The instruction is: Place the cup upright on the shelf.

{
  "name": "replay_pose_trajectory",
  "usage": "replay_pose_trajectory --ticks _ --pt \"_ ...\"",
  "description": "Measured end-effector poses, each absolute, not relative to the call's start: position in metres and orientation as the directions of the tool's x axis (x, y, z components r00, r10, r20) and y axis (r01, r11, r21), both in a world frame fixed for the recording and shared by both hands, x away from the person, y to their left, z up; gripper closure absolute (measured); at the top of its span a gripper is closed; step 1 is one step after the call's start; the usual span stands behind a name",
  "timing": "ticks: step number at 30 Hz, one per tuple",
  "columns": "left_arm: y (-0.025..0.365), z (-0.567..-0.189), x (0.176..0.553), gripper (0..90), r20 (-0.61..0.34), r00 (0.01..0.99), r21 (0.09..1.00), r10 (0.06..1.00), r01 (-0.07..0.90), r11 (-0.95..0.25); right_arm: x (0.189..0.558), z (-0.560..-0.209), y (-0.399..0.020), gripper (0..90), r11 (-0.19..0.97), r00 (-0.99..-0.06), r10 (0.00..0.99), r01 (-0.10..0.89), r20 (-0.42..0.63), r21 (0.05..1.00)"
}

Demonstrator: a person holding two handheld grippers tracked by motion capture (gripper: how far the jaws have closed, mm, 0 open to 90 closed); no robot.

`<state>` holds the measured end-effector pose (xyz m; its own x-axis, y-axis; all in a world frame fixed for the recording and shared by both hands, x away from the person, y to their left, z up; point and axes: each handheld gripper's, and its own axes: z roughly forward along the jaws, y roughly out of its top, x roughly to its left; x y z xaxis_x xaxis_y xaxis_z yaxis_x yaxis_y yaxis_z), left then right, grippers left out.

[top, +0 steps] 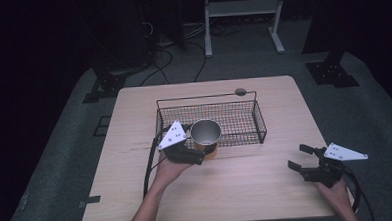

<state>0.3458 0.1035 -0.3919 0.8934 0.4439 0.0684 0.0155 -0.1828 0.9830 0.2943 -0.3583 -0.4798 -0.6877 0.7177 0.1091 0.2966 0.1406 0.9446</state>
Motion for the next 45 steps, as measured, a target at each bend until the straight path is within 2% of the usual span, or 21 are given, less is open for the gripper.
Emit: replay_pose_trajectory --ticks 45 --pt "0.113 -0.363 0.414 13.4 0.059 0.878 0.980 0.476 0.040 -0.195 0.294 -0.480 -0.358 13.7 0.137 -0.690 0.715 0.295 0.111 0.946"
